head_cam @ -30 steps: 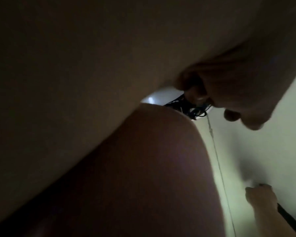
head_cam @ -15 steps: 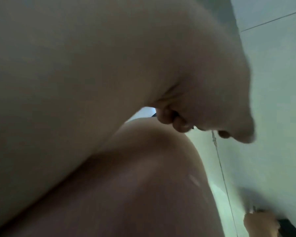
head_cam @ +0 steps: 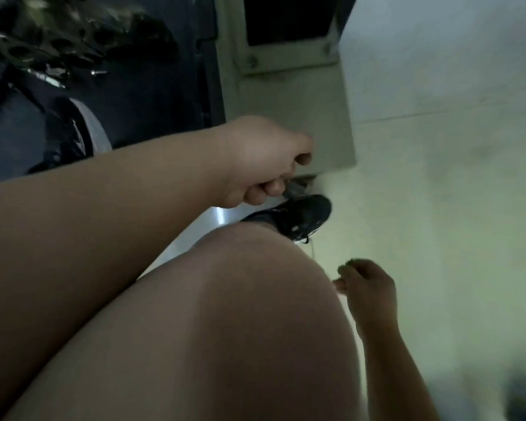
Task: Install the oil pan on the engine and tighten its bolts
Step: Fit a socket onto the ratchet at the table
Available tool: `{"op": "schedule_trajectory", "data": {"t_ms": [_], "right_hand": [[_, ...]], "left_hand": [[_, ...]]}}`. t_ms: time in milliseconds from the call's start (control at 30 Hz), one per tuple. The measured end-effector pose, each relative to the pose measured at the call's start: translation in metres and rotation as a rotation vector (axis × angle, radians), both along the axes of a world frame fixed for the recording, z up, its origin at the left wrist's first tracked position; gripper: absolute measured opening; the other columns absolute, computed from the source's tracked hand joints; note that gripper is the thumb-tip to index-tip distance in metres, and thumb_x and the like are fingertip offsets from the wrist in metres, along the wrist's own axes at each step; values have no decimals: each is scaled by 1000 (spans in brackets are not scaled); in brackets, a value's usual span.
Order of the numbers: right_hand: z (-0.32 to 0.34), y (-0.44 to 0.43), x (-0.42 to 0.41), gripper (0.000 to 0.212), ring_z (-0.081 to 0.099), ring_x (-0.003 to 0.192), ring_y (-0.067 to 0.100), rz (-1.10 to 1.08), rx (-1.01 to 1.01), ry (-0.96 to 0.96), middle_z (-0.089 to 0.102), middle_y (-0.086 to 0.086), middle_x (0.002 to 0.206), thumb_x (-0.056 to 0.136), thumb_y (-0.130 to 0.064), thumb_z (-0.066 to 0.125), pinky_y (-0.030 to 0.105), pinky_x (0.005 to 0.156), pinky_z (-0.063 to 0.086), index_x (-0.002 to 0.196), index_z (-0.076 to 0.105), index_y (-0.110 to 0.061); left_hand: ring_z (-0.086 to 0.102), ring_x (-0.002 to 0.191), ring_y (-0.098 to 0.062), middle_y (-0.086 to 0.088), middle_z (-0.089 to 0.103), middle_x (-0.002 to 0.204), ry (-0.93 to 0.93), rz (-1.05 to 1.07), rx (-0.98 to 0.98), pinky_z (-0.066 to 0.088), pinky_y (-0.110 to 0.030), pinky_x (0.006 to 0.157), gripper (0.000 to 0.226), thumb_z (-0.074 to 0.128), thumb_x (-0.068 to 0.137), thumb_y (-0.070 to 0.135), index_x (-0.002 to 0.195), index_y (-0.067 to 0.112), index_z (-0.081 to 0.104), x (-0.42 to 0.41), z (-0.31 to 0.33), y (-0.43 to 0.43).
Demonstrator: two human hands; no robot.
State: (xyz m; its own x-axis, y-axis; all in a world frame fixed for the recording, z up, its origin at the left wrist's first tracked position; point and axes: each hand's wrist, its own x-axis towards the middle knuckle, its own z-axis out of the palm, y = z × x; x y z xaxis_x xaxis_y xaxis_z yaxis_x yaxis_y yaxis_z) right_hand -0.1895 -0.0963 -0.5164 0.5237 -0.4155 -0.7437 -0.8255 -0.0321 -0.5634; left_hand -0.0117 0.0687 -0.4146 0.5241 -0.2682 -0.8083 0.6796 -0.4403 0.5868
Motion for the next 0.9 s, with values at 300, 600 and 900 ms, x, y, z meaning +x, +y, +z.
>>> {"op": "schedule_trajectory", "data": {"t_ms": [300, 600, 900], "right_hand": [[295, 36, 87, 14, 56, 53, 4, 208, -210, -713, 63, -1, 57, 77, -17, 68, 14, 53, 44, 64, 63, -17], [425, 34, 17, 28, 51, 79, -12, 388, -997, -713, 52, -25, 95, 78, -56, 45, 5, 56, 39, 99, 59, -45], [534, -183, -84, 25, 65, 76, 21, -163, -1464, -391, 68, -15, 75, 73, -62, 49, 40, 79, 54, 89, 63, -48]], "left_hand": [[35, 35, -11, 2, 41, 49, 29, 198, -486, 17, -10, 33, 37, 46, 96, 46, 72, 17, 46, -33, 175, -27], [34, 33, -11, 3, 41, 49, 168, 236, -758, 19, -13, 32, 42, 46, 93, 55, 73, 18, 48, -82, 284, -52], [38, 37, -9, 5, 50, 55, -13, -139, -920, 19, -14, 31, 30, 51, 96, 39, 72, 20, 54, -106, 381, -123]]}}
